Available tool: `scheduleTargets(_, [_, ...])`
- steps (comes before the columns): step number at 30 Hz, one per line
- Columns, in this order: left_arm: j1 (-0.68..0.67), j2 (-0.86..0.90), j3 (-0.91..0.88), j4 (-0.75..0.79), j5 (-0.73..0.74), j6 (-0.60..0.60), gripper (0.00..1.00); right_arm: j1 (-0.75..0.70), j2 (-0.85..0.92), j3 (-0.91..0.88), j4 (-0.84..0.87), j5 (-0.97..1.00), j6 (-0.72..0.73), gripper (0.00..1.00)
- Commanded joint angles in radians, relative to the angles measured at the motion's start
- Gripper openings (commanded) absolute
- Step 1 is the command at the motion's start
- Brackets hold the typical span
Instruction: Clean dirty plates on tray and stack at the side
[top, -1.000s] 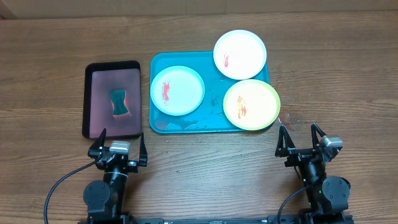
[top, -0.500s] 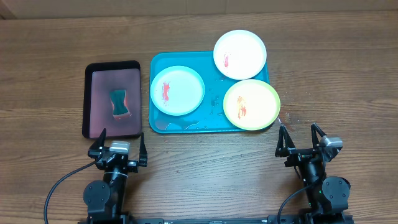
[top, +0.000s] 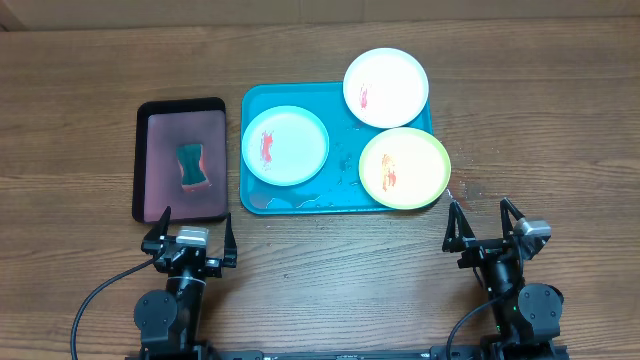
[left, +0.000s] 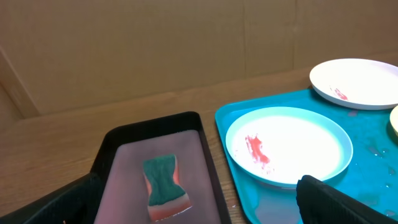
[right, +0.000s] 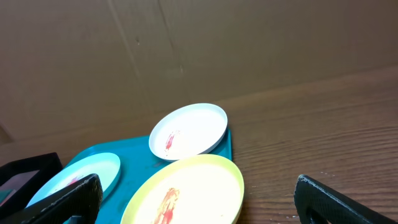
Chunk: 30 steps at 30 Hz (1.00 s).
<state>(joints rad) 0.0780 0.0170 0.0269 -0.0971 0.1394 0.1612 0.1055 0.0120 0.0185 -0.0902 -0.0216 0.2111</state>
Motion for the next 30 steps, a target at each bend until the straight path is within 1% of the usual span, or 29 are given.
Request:
scheduleTargets(1, [-0.009, -0.012, -0.009, 0.005, 0.010, 0.018, 1.00, -0.003, -0.009, -0.011, 0.006, 0.001, -0.003, 1.00])
scheduleTargets(10, [-0.009, -0.012, -0.009, 0.007, 0.011, 0.018, 1.00, -0.003, -0.009, -0.011, 0.015, 0.012, -0.003, 1.00])
scheduleTargets(18, [-0.009, -0.012, -0.009, 0.013, 0.046, 0.018, 1.00, -0.003, -0.009, -0.011, 0.006, 0.027, -0.003, 1.00])
scheduleTargets(22, [-0.008, -0.012, -0.009, 0.016, 0.008, 0.019, 1.00, -0.003, -0.009, -0.011, 0.009, 0.019, -0.002, 1.00])
scheduleTargets(26, [-0.008, -0.012, -0.006, 0.039, 0.023, 0.011, 1.00, -0.003, -0.009, -0.010, 0.040, -0.001, -0.003, 1.00])
scheduleTargets(30, [-0.008, -0.012, 0.035, 0.031, 0.049, -0.030, 1.00, -0.003, -0.009, -0.008, 0.096, -0.062, -0.003, 1.00])
